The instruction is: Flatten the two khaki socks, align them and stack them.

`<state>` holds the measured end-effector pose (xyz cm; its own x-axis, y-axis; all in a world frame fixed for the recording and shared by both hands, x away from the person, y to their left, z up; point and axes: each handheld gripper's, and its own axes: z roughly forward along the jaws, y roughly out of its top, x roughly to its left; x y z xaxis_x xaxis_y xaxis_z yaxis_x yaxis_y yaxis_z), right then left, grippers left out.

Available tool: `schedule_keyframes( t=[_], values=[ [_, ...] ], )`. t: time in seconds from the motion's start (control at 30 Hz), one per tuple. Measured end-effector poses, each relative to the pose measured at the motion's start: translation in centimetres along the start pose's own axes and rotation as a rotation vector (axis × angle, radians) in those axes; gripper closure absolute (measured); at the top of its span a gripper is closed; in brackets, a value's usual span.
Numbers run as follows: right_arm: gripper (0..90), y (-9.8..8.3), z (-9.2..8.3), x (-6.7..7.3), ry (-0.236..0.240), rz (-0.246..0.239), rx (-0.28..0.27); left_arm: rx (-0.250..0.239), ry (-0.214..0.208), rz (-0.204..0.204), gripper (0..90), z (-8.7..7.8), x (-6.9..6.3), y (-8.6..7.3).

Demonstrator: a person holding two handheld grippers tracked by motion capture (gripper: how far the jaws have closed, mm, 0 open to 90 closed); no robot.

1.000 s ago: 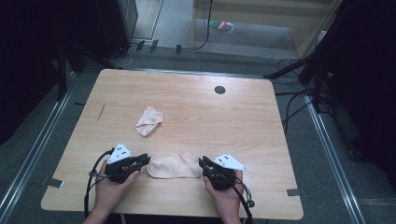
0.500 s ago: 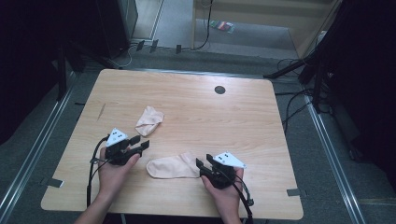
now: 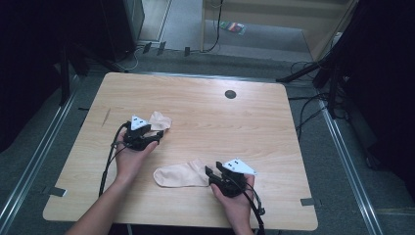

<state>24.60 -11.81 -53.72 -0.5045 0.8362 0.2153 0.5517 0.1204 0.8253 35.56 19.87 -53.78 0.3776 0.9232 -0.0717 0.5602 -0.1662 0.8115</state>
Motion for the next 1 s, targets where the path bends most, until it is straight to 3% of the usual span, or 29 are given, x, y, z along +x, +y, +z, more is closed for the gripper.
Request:
schedule_keyframes(
  t=[0.1,0.2,0.33,0.77,0.83,0.87,0.93,0.97,1.0],
  values=[
    [67.7,-0.1,0.6,0.4,0.016,-0.024,0.024,0.015,0.017,0.015,40.9,1.0,-0.2,0.3],
    [78.9,-0.3,1.4,0.6,-0.014,-0.042,0.054,0.022,0.018,0.010,41.2,1.5,-0.2,0.5],
    [90.0,-0.7,2.0,0.4,-0.053,-0.032,0.109,0.039,0.028,0.009,42.7,2.0,-0.2,0.5],
    [90.0,-1.9,0.3,1.7,-0.079,-0.010,0.133,0.056,0.048,-0.034,46.3,2.4,0.5,0.4],
    [90.0,-2.0,0.1,1.7,-0.066,0.006,0.129,0.061,0.055,-0.036,47.6,2.5,0.4,0.4],
    [84.3,-2.0,-0.1,1.6,-0.041,0.020,0.115,0.065,0.058,-0.031,48.8,2.5,0.4,0.4],
    [82.5,-1.9,-0.3,1.6,-0.035,0.025,0.098,0.069,0.065,-0.021,49.5,2.6,0.4,0.4],
    [81.0,-1.7,-0.7,1.7,-0.037,0.021,0.072,0.074,0.084,-0.009,53.1,2.6,0.4,0.5],
    [78.6,-1.2,-1.2,1.8,-0.048,-0.005,0.034,0.077,0.107,-0.008,68.8,2.7,0.4,0.6]
  ],
)
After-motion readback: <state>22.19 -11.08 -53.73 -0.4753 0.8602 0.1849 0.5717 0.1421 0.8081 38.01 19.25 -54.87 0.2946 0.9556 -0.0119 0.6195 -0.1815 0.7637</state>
